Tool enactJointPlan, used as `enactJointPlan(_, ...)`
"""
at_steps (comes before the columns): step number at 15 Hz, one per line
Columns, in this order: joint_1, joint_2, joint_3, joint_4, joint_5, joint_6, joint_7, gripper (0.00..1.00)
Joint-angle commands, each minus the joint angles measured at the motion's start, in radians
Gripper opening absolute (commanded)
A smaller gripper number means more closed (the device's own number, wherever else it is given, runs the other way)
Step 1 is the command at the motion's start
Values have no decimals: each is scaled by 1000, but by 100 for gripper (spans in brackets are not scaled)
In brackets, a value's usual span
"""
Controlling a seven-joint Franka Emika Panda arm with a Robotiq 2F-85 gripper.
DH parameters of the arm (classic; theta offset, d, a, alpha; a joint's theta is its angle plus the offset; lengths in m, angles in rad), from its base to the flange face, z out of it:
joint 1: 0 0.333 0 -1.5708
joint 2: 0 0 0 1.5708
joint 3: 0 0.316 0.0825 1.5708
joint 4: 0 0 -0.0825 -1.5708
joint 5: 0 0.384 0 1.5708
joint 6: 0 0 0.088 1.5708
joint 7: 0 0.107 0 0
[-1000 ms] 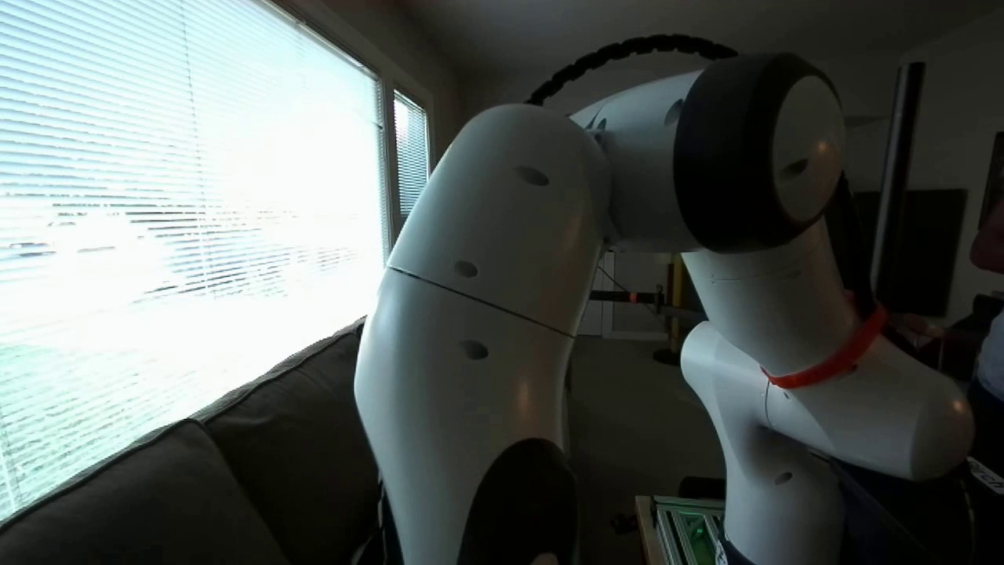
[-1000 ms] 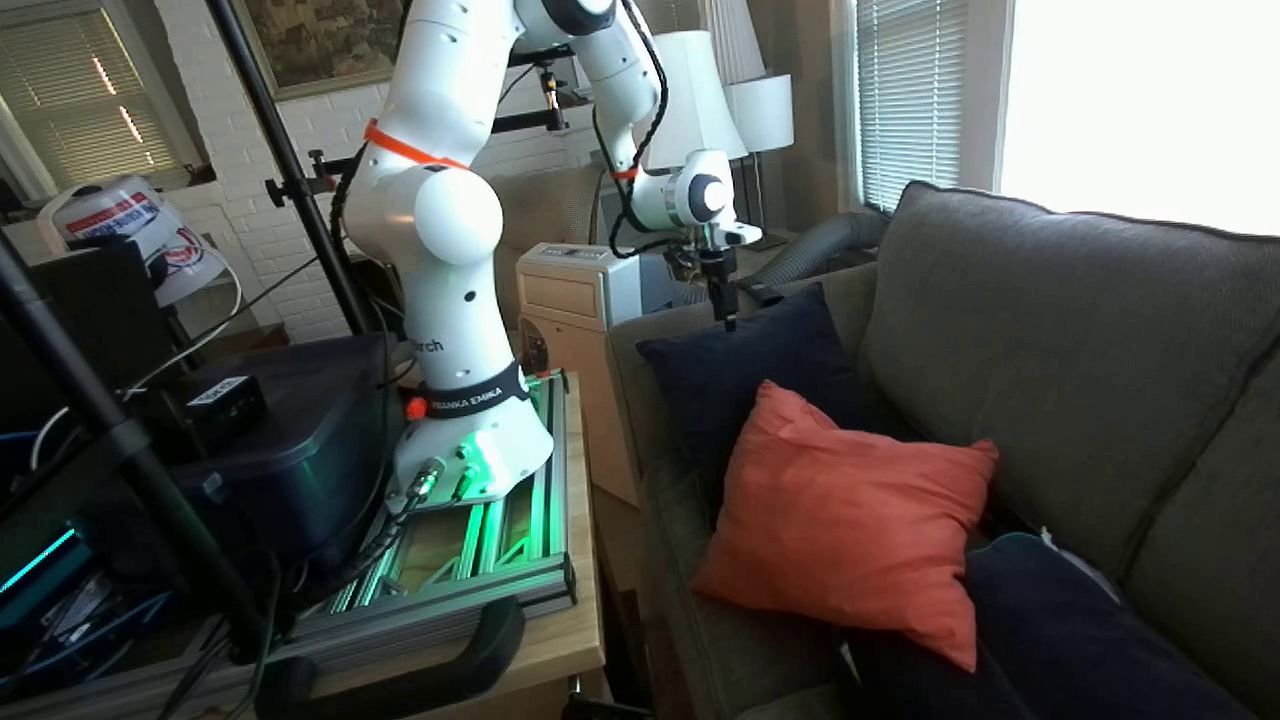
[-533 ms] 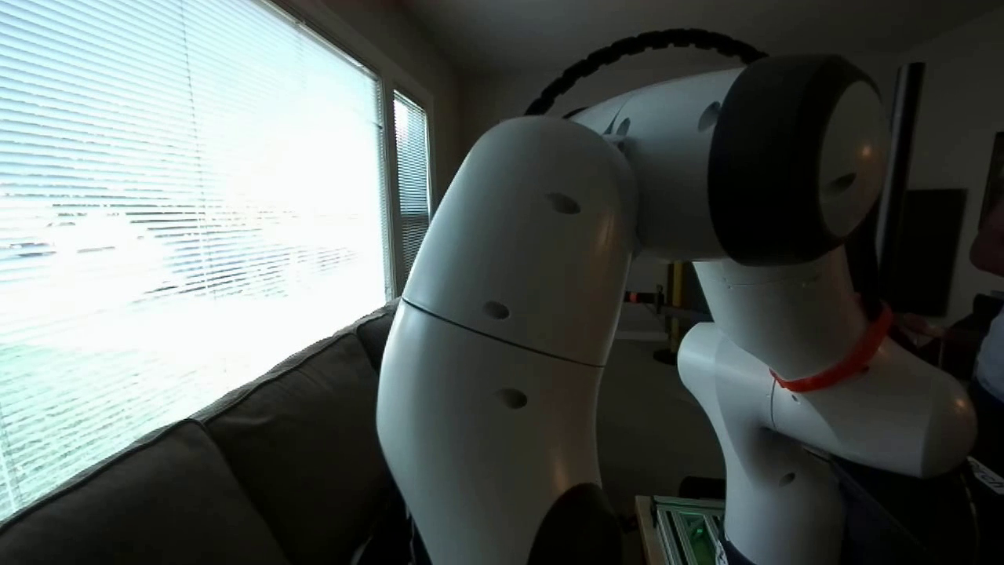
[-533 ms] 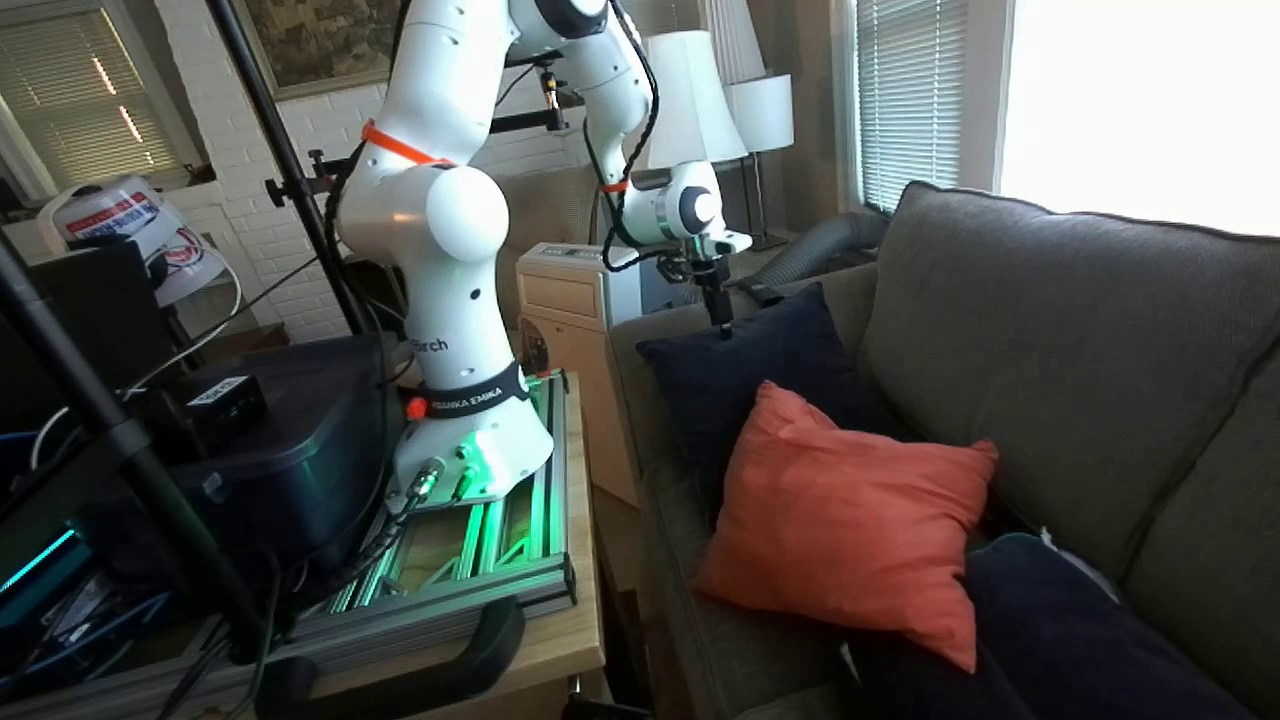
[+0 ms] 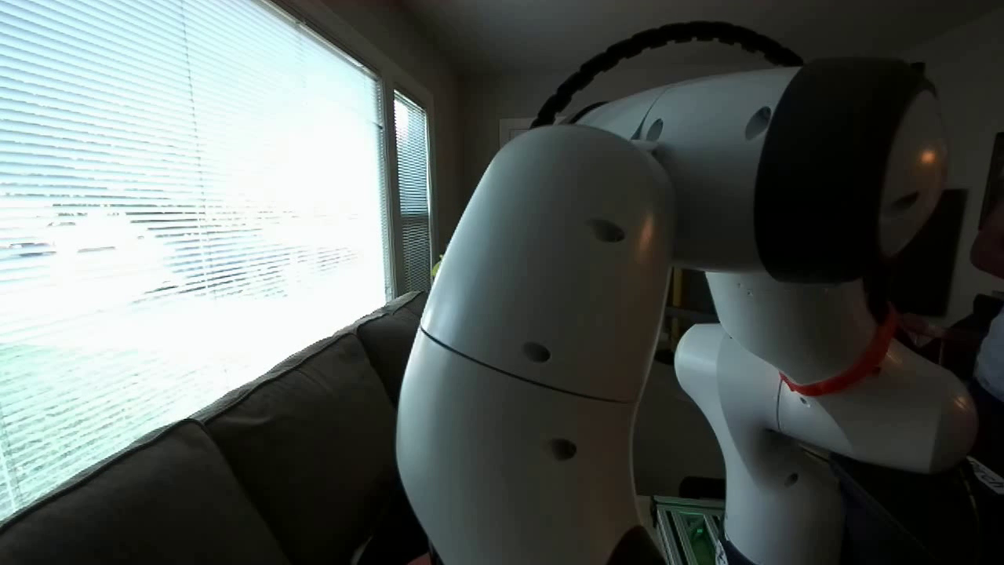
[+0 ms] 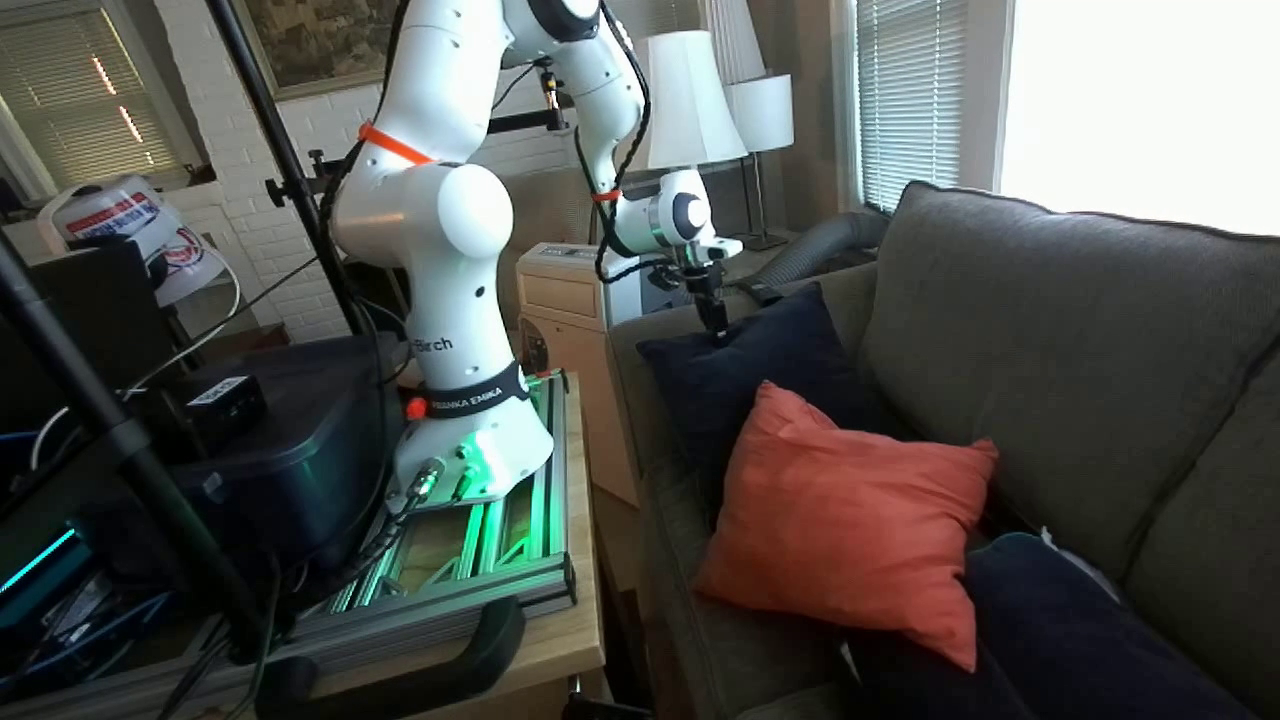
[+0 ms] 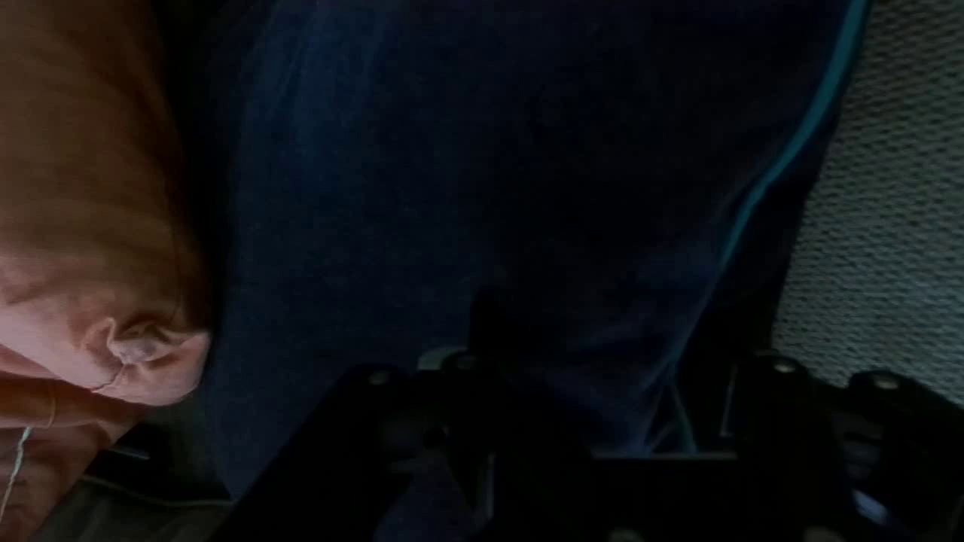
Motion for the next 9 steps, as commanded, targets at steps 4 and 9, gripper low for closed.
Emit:
enactJointPlan(4, 100, 51, -115, 28, -24, -96, 150, 9)
enactJointPlan(9, 38, 64, -118, 76, 1, -183, 286, 1)
